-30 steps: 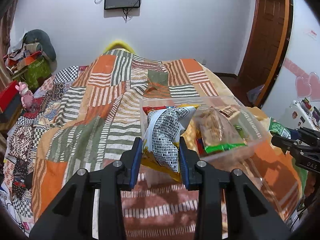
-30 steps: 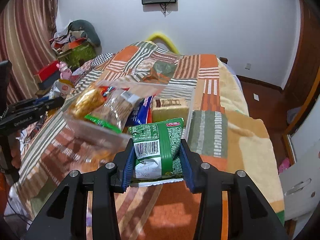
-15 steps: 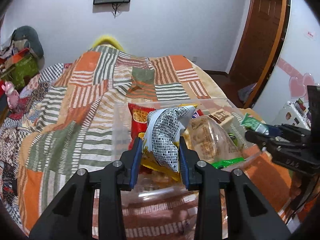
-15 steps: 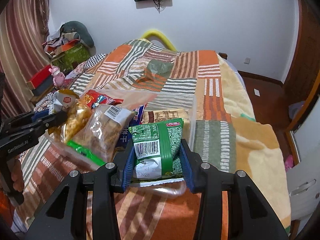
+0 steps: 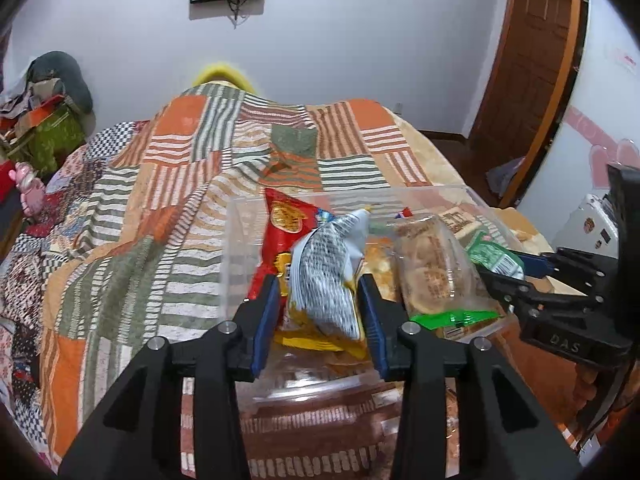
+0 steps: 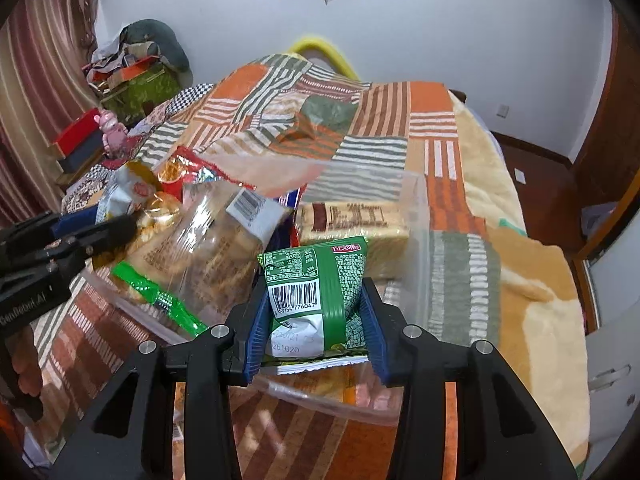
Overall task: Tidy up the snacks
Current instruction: 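Lower the chip bag with the left tool while the right tool lowers the wafer pack into the box, then grasp the striped cookie roll with the left tool while the right tool grasps the clear bun bag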
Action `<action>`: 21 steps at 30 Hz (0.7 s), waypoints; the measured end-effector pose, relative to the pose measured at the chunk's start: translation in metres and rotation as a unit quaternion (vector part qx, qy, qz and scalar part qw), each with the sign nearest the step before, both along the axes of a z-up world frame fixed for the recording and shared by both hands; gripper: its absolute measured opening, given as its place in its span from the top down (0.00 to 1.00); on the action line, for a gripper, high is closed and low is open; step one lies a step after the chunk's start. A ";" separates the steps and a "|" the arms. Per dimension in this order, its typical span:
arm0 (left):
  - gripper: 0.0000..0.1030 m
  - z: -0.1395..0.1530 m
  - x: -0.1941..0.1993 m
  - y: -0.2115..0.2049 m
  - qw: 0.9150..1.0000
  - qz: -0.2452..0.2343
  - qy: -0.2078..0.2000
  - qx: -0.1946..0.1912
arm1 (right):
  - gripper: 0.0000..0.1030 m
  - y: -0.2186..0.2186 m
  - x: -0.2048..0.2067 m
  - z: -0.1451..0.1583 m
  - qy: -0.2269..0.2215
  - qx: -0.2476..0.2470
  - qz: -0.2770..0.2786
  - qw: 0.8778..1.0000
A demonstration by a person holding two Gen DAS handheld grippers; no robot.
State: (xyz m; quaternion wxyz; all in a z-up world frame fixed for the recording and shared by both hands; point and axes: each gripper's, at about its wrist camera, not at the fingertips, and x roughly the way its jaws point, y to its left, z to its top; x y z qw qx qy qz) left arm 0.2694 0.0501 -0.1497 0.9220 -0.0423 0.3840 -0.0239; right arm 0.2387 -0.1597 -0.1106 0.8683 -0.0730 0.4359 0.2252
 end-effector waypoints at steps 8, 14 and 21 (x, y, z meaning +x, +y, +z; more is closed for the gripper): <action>0.48 0.014 -0.019 0.010 1.000 0.016 -0.009 -0.005 | 0.46 -0.010 -0.015 0.018 -0.022 0.003 0.001 1.000; 0.43 0.026 -0.042 0.016 1.000 0.020 -0.022 0.005 | 0.42 -0.011 -0.038 0.031 -0.025 0.033 0.012 0.999; 0.38 0.023 -0.065 0.020 1.000 0.014 -0.018 0.019 | 0.27 0.011 -0.059 0.015 0.001 0.046 0.036 0.998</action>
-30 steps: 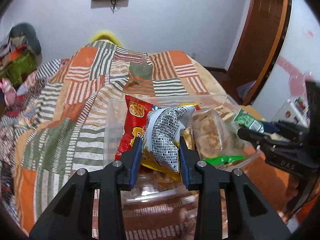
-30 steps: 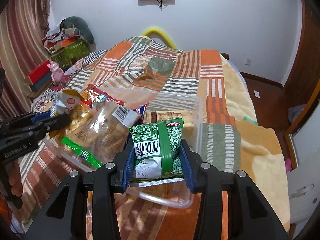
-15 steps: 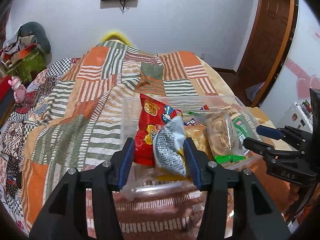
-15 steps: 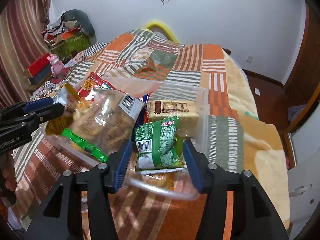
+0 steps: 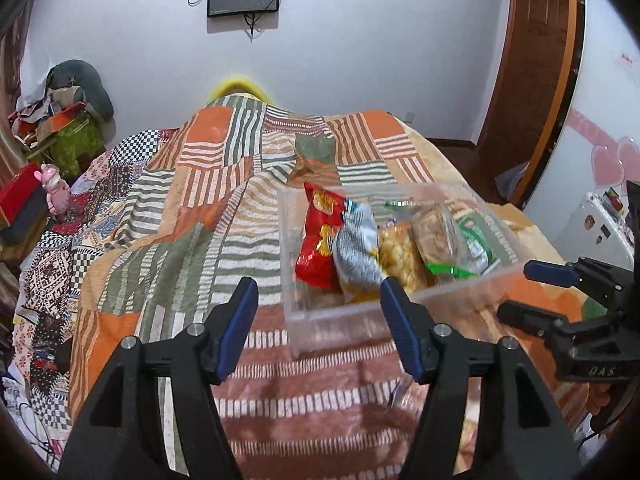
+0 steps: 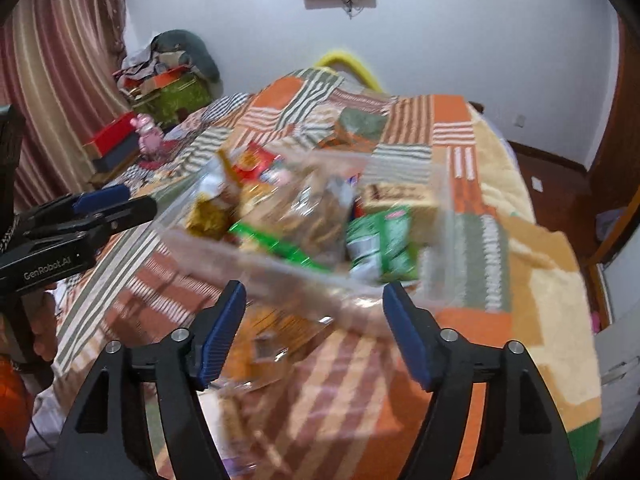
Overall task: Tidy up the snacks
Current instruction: 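Grasp the striped cookie roll with the left tool while the right tool grasps the clear bun bag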
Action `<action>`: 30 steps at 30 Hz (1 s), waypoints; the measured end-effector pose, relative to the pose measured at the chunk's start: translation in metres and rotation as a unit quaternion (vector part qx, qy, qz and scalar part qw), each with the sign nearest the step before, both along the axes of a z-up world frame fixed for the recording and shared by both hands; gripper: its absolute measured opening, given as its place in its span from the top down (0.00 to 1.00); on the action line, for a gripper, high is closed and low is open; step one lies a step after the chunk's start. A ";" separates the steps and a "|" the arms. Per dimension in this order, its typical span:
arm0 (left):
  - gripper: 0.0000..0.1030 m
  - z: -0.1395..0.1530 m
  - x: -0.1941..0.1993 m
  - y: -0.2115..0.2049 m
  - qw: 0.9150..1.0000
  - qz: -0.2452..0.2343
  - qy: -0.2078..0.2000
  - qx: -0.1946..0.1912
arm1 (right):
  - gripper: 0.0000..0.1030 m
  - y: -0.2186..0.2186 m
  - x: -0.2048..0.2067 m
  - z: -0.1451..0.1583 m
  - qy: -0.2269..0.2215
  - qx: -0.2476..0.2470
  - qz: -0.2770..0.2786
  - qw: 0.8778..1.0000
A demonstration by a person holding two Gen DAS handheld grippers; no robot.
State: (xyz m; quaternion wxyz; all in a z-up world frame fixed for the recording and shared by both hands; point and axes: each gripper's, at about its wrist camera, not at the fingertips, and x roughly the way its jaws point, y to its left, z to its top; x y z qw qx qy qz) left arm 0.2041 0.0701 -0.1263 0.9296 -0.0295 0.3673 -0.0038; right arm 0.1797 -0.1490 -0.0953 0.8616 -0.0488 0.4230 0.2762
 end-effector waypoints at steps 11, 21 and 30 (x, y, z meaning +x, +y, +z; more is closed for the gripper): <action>0.35 -0.032 -0.021 0.005 0.999 -0.010 0.047 -0.009 | 0.17 0.034 0.011 -0.041 0.063 -0.014 0.018 0.998; 0.35 -0.049 -0.029 -0.006 0.997 -0.025 0.069 -0.015 | 0.32 0.028 0.014 -0.049 0.078 -0.014 0.034 0.996; 0.35 -0.050 -0.036 -0.024 0.995 -0.041 0.088 -0.030 | 0.53 0.003 -0.003 -0.045 0.066 -0.004 0.021 0.998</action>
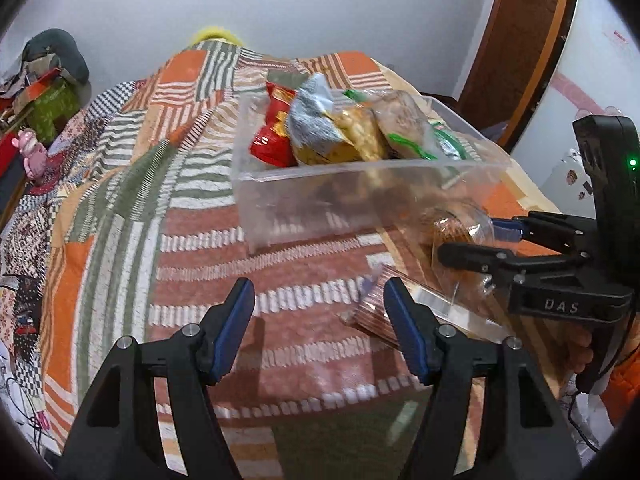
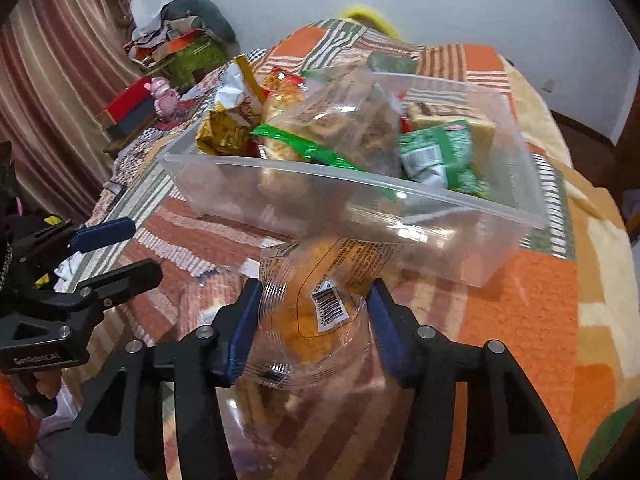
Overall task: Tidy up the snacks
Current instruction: 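Grasp the striped cookie roll with the left tool while the right tool grasps the clear bun bag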
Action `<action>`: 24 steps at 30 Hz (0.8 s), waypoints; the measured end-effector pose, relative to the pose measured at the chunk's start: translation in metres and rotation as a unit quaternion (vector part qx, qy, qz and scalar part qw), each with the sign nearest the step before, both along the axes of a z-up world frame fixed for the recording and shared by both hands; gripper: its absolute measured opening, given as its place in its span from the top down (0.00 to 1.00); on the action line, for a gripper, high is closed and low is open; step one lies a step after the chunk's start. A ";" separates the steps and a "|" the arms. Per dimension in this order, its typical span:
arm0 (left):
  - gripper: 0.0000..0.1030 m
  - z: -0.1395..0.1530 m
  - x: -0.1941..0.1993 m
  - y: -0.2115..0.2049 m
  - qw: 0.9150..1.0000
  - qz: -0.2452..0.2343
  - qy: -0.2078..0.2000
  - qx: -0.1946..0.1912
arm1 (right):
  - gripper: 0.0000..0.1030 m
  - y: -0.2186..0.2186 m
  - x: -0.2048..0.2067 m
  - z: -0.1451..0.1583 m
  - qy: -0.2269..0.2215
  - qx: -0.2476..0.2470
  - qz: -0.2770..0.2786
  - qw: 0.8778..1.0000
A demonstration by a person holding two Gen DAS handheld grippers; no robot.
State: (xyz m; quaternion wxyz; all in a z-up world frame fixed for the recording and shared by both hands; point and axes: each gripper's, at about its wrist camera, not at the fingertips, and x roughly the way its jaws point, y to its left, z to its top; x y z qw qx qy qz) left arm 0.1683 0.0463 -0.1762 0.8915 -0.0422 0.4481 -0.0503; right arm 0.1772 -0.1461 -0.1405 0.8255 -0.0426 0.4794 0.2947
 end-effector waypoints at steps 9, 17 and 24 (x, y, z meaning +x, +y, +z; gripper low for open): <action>0.34 -0.009 -0.003 -0.031 0.999 -0.011 0.034 -0.027 | 0.62 -0.043 -0.016 0.010 -0.028 -0.007 -0.028 0.999; 0.28 -0.019 0.005 -0.061 0.996 -0.015 0.067 -0.062 | 0.62 -0.063 -0.033 0.020 -0.057 -0.003 -0.035 0.998; 0.27 -0.032 0.018 -0.089 0.996 -0.015 0.074 -0.040 | 0.62 -0.072 -0.038 0.018 -0.059 0.004 -0.043 0.997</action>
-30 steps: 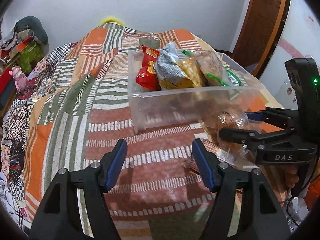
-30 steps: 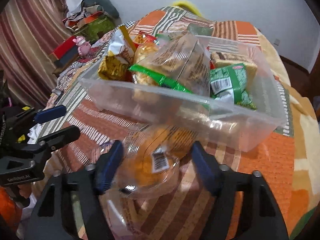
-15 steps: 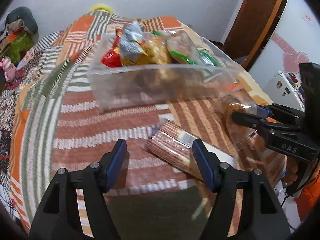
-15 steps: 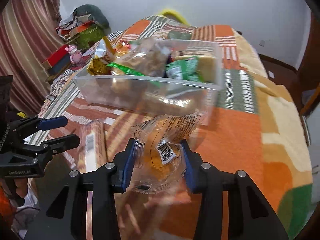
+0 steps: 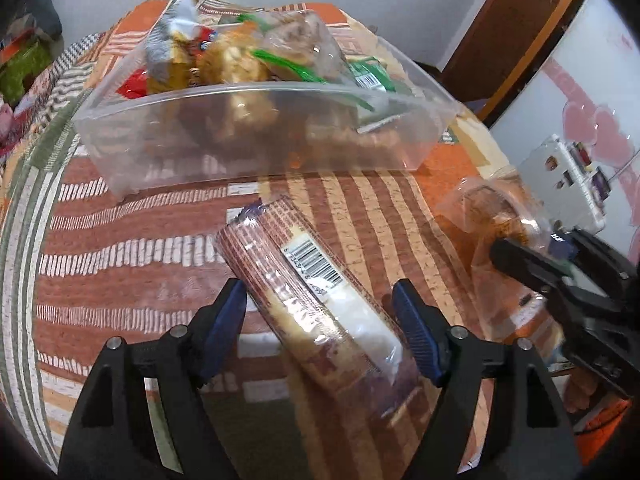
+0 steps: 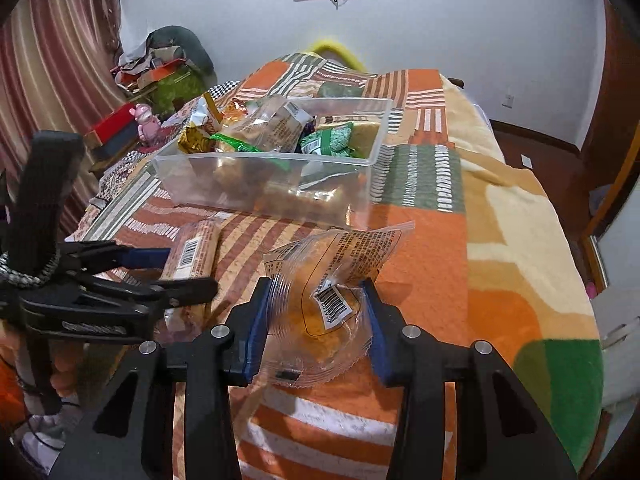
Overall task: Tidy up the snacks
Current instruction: 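Grasp the striped cookie roll with the left tool while the right tool grasps the clear bun bag, then carry the cookie roll with the left tool while the right tool carries the bun bag into the box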
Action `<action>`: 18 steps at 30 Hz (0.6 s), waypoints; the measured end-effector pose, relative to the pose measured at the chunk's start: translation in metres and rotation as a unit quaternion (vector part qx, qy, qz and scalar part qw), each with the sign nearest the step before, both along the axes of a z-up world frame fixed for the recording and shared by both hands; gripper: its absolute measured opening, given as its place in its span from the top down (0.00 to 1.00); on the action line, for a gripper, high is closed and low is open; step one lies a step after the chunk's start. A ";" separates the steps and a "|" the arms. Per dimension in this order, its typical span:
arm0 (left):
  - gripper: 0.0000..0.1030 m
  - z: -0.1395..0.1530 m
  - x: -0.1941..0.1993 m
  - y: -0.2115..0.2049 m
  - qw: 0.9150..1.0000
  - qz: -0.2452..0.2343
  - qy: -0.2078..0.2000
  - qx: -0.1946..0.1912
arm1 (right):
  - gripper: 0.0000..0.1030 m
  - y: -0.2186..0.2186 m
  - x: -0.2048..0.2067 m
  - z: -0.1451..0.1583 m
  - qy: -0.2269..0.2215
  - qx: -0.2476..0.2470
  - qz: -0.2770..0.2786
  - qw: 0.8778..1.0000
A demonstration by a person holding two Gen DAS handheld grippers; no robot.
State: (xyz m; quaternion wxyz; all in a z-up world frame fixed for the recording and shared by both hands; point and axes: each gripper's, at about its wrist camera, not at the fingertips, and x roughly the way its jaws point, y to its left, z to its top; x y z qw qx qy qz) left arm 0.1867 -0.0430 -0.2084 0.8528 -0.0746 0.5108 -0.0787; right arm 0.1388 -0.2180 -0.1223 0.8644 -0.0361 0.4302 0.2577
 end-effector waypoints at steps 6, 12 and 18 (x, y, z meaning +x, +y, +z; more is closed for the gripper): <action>0.33 -0.005 -0.004 -0.017 0.998 -0.010 -0.029 0.049 | 0.62 -0.009 -0.003 0.004 -0.003 0.008 -0.007 1.000; 0.57 0.000 -0.011 -0.003 0.998 0.005 -0.039 0.041 | 0.62 -0.008 -0.004 0.012 -0.013 0.013 -0.009 1.000; 0.57 0.025 -0.027 0.008 0.996 0.006 -0.077 0.053 | 0.62 -0.003 -0.002 0.024 -0.029 0.021 -0.008 0.999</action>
